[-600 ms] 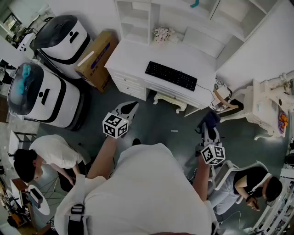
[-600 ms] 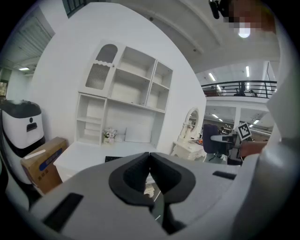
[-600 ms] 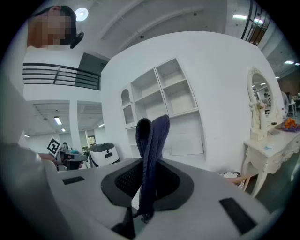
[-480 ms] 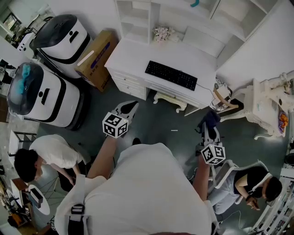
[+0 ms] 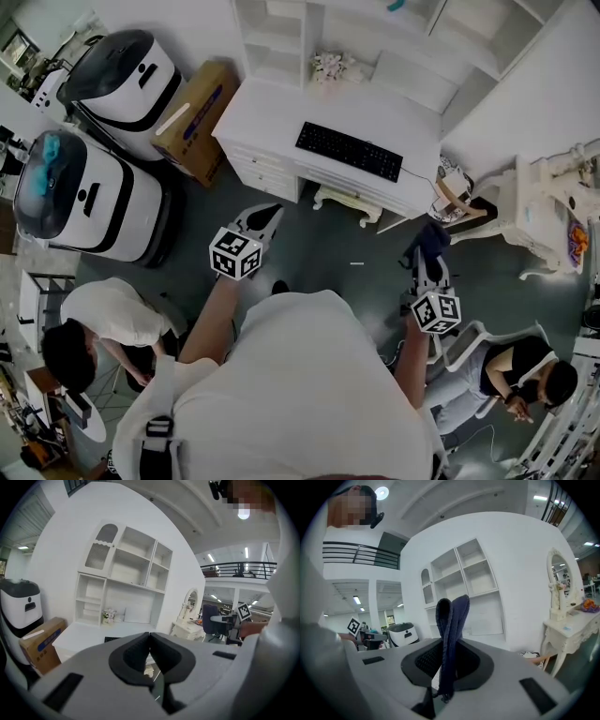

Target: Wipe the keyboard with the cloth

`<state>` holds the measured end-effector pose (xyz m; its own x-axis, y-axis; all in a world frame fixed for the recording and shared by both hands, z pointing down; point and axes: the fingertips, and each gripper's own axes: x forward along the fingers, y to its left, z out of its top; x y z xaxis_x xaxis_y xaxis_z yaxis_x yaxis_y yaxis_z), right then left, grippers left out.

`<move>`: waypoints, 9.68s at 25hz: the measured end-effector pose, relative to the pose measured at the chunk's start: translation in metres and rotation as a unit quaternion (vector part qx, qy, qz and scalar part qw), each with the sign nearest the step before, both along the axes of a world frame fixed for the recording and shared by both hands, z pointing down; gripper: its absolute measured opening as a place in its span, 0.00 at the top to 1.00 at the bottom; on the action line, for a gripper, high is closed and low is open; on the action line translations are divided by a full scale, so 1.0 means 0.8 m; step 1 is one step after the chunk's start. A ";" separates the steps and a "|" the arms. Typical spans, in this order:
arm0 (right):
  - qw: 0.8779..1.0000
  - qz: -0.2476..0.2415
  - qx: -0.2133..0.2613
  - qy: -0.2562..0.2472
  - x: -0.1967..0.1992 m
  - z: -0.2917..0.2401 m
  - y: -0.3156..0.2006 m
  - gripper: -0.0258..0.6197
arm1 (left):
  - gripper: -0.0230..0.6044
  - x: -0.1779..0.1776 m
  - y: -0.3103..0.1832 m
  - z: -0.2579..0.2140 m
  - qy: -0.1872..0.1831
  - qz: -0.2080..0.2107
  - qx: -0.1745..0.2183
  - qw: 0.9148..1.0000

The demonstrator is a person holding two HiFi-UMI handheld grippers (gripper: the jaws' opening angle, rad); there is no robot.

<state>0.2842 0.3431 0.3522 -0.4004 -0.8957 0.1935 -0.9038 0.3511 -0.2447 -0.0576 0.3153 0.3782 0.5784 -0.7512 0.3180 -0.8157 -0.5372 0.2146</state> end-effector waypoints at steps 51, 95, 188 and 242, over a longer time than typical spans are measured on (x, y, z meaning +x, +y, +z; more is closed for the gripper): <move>0.997 0.041 -0.066 0.001 -0.116 0.051 0.017 0.86 | 0.95 -0.104 -0.006 0.061 0.003 0.051 -0.051 0.997; 0.990 -0.071 -0.121 -0.029 0.020 0.134 -0.314 0.86 | 0.95 0.037 -0.259 0.098 -0.032 -0.040 -0.095 0.994; 0.872 0.153 -0.463 0.051 0.013 0.452 -0.519 0.86 | 0.71 -0.037 -0.467 0.421 0.029 0.113 -0.420 0.900; 0.910 -0.139 -0.390 -0.008 -0.387 0.434 -0.576 0.86 | 0.71 -0.044 -0.445 0.410 0.089 0.098 -0.391 0.911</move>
